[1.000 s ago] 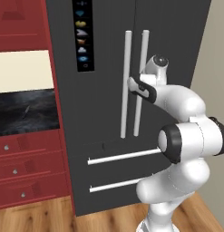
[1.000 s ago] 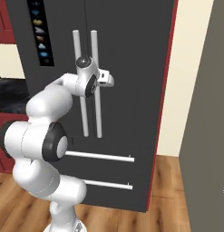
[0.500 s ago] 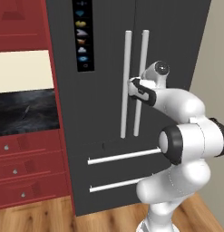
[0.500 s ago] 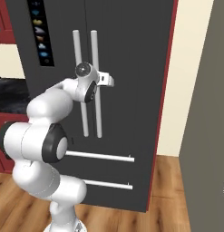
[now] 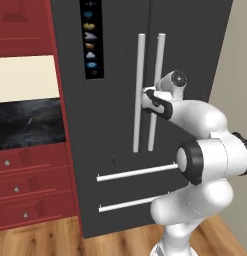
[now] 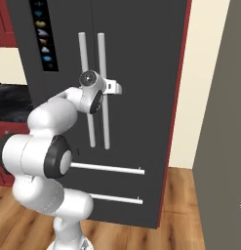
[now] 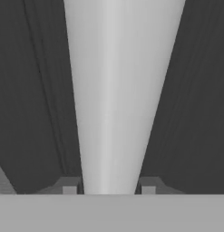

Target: Retrieve the butter from the fridge and place it on a plate on the dining table. Then retrieve the butter knife by the fridge and place it near the plate.

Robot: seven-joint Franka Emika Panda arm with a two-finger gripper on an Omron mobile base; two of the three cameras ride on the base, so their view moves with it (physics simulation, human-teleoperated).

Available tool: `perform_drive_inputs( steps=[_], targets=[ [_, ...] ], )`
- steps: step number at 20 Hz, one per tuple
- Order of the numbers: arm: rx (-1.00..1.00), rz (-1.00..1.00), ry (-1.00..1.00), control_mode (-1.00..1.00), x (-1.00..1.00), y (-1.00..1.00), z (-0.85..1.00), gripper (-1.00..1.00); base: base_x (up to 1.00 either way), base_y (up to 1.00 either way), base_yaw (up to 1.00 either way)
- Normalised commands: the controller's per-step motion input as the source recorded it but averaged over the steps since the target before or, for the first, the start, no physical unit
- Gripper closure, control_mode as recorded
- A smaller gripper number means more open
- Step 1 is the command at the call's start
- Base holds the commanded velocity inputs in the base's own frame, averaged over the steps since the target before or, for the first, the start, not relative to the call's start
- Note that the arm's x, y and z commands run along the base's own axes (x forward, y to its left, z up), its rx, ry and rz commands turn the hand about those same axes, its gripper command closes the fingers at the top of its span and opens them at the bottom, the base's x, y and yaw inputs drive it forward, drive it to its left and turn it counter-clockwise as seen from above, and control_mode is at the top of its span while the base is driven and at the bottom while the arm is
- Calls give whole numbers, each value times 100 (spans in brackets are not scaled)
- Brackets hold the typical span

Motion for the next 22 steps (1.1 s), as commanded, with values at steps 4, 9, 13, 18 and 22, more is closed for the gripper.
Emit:
perform_drive_inputs(
  steps=[4, 9, 13, 18, 22],
  targets=[
    [0, 0, 1, -100, -89, -51, 7, 100, 0, 0, 0],
    [0, 0, 0, -100, -100, -65, 6, 100, 0, 0, 0],
    [0, 0, 0, -100, -100, -83, 11, 100, 0, 0, 0],
    [0, 0, 0, -100, -100, -95, 13, 100, 0, 0, 0],
    [0, 0, 0, -100, -100, -96, 8, 100, 0, 0, 0]
  ],
)
